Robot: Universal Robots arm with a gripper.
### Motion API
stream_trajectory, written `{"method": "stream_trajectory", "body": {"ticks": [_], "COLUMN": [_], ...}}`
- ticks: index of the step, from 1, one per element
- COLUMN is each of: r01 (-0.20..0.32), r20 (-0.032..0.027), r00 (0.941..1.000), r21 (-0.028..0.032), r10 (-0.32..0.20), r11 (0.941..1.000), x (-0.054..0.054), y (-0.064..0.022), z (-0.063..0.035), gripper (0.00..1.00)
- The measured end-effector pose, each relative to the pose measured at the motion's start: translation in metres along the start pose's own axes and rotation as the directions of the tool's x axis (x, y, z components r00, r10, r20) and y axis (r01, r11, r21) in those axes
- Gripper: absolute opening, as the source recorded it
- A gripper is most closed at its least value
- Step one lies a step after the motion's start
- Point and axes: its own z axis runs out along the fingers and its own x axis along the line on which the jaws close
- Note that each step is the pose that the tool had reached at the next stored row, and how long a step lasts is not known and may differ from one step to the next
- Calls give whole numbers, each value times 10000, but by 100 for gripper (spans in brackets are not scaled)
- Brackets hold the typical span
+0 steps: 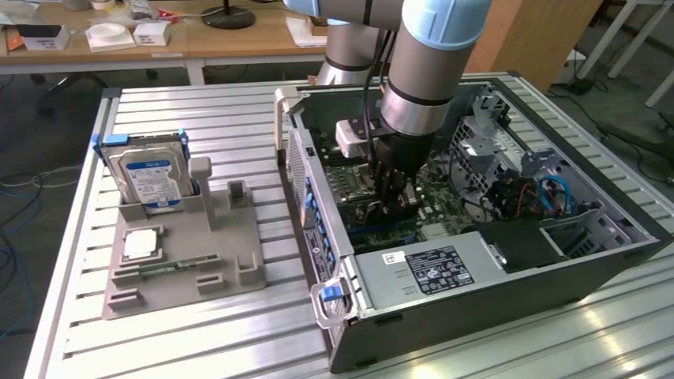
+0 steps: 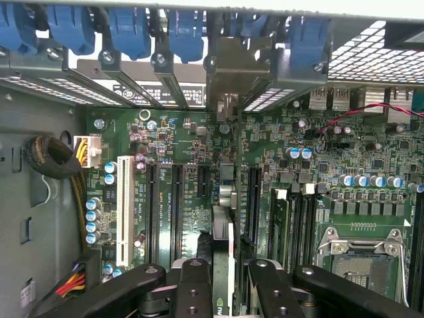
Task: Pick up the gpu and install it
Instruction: 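Insert the gpu into the slot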
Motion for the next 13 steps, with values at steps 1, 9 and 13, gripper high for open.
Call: {"method": "stream_trajectory", "body": {"ticks": [1, 9, 13], "r01": [1, 1, 1], "r20": [0, 7, 11], "r00": [10000, 10000, 10000], "r21": [0, 1, 1], "r10": [-1, -1, -1], "r11": [10000, 10000, 10000], "x": [0, 2, 1], "y": [0, 8, 11], "z": [0, -8, -8], "gripper": [26, 26, 26]}}
